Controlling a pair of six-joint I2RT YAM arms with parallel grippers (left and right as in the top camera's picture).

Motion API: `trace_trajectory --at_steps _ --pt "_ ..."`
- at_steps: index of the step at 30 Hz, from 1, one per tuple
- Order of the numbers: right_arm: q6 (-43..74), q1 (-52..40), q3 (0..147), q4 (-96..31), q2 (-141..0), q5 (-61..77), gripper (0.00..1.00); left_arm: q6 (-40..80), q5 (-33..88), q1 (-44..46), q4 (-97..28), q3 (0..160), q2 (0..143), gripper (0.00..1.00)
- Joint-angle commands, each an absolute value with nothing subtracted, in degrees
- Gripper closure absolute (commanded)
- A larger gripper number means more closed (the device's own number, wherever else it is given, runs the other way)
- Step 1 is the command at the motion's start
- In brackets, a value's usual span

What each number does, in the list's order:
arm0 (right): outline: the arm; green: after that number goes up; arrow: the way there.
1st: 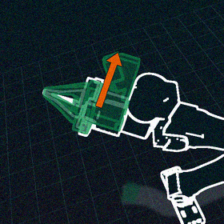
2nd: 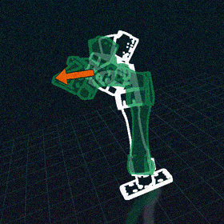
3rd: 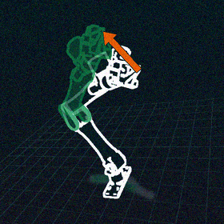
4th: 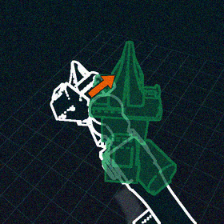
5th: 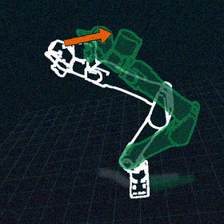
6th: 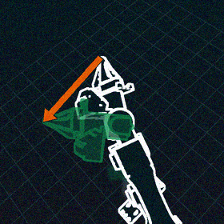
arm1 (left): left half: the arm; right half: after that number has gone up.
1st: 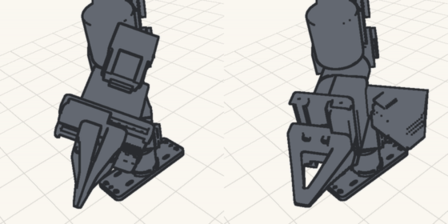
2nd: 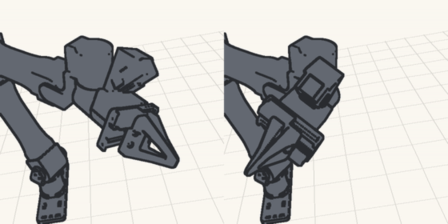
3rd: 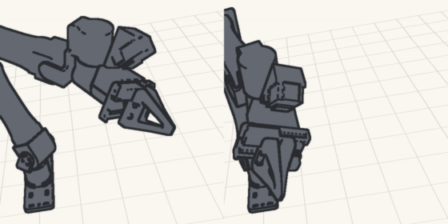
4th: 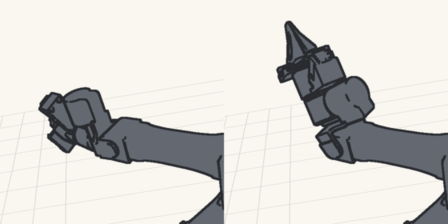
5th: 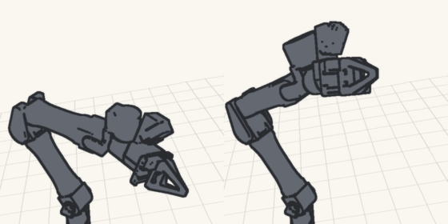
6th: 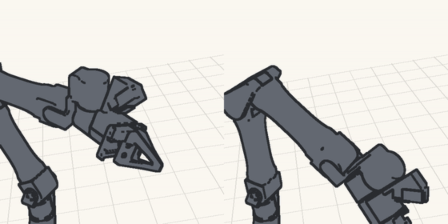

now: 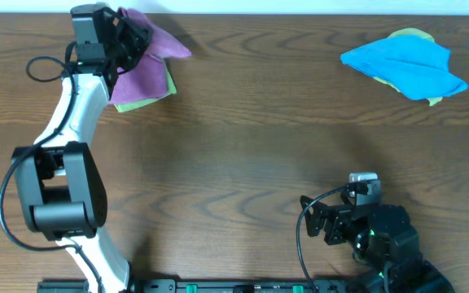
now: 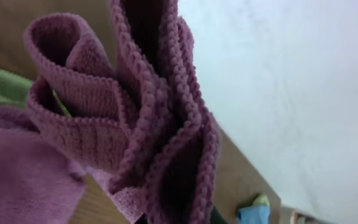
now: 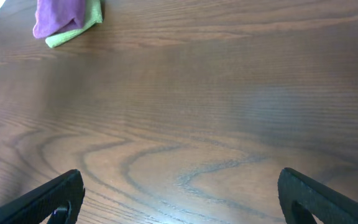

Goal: Fold the cloth
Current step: 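Lift the purple cloth with the left gripper and carry it to the pink cloth stack, then lower the purple cloth onto the pink-green stack and open the left gripper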

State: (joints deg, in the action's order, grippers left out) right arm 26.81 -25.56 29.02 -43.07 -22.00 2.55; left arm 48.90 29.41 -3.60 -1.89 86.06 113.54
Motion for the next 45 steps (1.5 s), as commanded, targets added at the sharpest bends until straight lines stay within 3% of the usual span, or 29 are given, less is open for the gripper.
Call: trace_trajectory --at_steps 1,30,45 --pt "27.8 -25.0 28.9 -43.2 -21.6 1.9 0.01 44.2 31.4 -3.9 -2.9 88.1 113.7 0.94" --pt "27.8 -25.0 28.9 -43.2 -21.6 1.9 0.01 42.9 38.9 -9.1 -6.4 98.2 113.0 0.94" --pt "27.8 -25.0 28.9 -43.2 -21.6 1.9 0.01 34.1 40.5 -9.1 -23.1 98.5 112.5 0.94"
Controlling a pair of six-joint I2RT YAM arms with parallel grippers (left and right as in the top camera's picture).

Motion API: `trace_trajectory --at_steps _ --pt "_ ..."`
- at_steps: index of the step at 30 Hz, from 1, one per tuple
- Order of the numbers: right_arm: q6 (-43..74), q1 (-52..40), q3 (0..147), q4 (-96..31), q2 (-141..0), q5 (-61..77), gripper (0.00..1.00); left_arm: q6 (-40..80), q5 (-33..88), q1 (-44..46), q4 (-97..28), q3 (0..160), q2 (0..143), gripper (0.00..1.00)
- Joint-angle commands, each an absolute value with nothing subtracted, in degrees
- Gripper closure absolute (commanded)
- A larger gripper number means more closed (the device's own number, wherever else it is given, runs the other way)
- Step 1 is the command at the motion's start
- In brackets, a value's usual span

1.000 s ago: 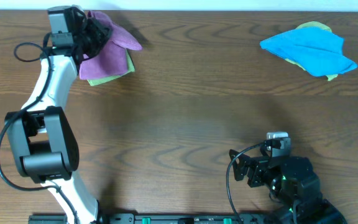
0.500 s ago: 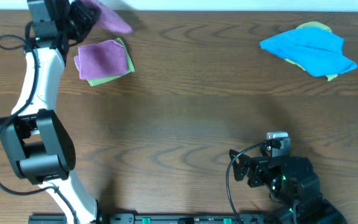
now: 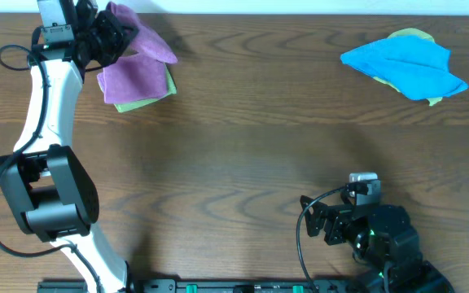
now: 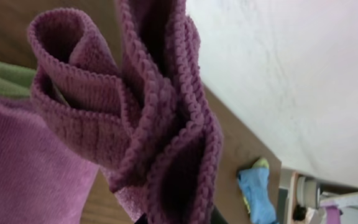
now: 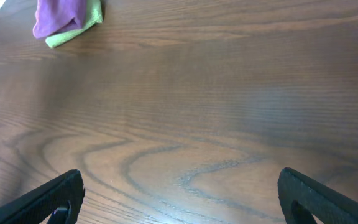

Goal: Fold the cloth
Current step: 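Lower the purple cloth onto the pink-green stack and open the left gripper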

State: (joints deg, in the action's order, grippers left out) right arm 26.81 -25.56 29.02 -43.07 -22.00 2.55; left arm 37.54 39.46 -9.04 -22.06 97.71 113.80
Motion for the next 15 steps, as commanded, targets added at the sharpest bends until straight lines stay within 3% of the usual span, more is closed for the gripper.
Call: trace_trajectory --at_steps 1,15 --pt "27.8 -25.0 28.9 -43.2 -21.6 1.9 0.01 33.5 40.4 -9.1 -23.9 98.5 112.4 0.94" --pt "27.8 -25.0 28.9 -43.2 -21.6 1.9 0.01 24.8 23.6 -9.1 -36.1 98.1 112.4 0.94"
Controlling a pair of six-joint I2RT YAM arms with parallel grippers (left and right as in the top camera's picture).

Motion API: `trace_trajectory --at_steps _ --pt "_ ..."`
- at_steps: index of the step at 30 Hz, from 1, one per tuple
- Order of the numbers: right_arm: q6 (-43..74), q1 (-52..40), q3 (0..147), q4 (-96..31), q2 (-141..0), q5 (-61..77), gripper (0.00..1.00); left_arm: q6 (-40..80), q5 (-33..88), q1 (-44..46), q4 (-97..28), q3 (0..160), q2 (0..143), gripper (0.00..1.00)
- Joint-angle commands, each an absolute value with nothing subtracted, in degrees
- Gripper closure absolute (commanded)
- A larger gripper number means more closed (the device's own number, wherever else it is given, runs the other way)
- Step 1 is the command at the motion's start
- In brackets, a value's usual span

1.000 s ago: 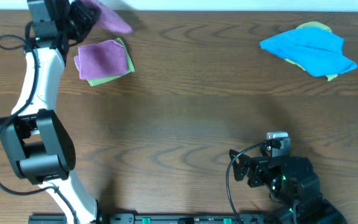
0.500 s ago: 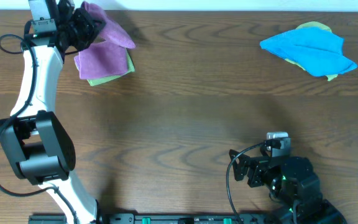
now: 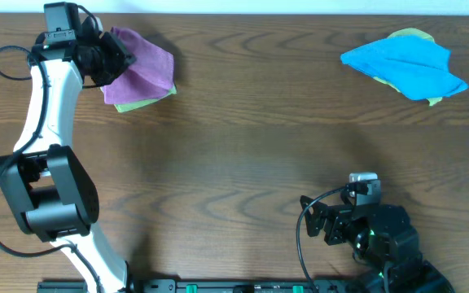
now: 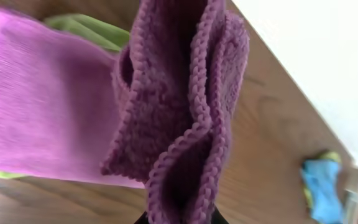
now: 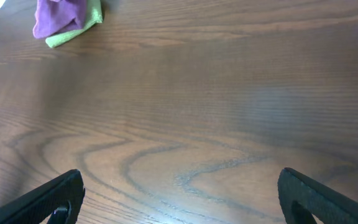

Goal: Fold the cloth
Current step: 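Lower the purple cloth onto the pink-green stack and open the left gripper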

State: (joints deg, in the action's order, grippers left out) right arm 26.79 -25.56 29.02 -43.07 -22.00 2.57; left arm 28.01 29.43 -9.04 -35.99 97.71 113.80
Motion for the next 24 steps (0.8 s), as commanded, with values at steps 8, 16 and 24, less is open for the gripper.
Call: trace_trajectory --at_steps 8,16,24 --pt "27.8 -25.0 28.9 -43.2 -21.6 1.9 0.01 24.4 19.7 -9.0 -33.6 97.2 116.1 0.94" --pt "27.8 -25.0 28.9 -43.2 -21.6 1.9 0.01 24.4 19.2 -9.0 -33.4 97.2 120.3 0.94" --pt "27.8 -25.0 28.9 -43.2 -21.6 1.9 0.01 23.2 17.4 -9.1 -33.5 97.2 120.9 0.81"
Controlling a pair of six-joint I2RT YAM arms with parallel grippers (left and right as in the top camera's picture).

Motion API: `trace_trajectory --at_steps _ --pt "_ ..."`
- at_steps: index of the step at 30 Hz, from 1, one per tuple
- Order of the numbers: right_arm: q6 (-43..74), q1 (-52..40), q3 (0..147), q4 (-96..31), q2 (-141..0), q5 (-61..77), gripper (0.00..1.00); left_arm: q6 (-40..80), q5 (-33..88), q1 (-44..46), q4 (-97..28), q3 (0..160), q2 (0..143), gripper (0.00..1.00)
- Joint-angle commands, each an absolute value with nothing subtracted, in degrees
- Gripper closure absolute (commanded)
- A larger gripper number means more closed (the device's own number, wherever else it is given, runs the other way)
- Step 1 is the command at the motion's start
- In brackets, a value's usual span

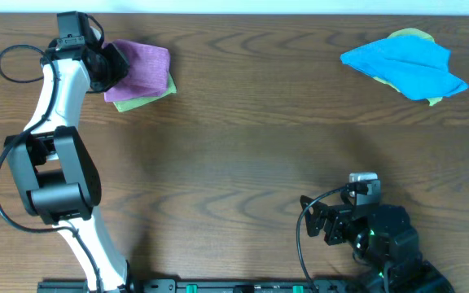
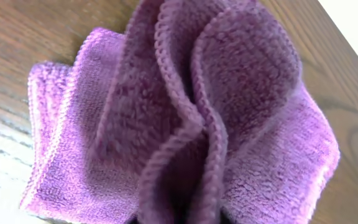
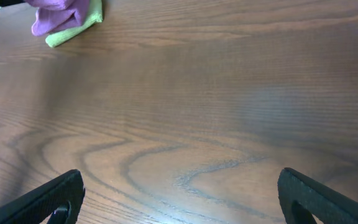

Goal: Fold the cloth
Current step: 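Lower the purple cloth onto the pink-green stack and open the left gripper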

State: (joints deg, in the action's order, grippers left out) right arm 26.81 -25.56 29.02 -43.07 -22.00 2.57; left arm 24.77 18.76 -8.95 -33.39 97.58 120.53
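A purple cloth (image 1: 141, 67) lies folded on a green cloth (image 1: 141, 98) at the table's far left. My left gripper (image 1: 108, 67) is at its left edge, shut on a bunched pleat of the purple cloth (image 2: 185, 124), which fills the left wrist view; the fingers themselves are hidden under the fabric. The purple cloth (image 3: 58, 14) also shows far off in the right wrist view. My right gripper (image 3: 179, 196) rests open near the table's front right, over bare wood, with nothing between its fingers (image 3: 42, 199).
A blue cloth (image 1: 405, 63) on another green cloth lies at the far right of the table. The table's back edge (image 1: 300, 13) runs just behind both piles. The right arm's base (image 1: 373, 232) sits at the front right.
My left gripper has lowered with the purple cloth's bunched edge, which now lies nearly flat over the rest of the cloth. The green cloth is mostly covered. The right arm has not moved.
My left gripper held the purple cloth's edge lifted at the back of the pile. It then stood further left with the cloth raised, then lower over the pile. Now the held edge lies down on the folded cloth. The right gripper stayed open and still throughout.
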Motion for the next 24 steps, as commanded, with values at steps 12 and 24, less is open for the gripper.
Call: trace_trajectory --at_steps 12,24 --pt "27.8 -25.0 28.9 -43.2 -21.6 1.9 0.01 19.2 13.3 -9.4 -35.0 97.3 119.4 0.36" --pt "27.8 -25.0 28.9 -43.2 -21.6 1.9 0.01 19.2 13.3 -10.6 -36.2 97.3 114.1 0.18"
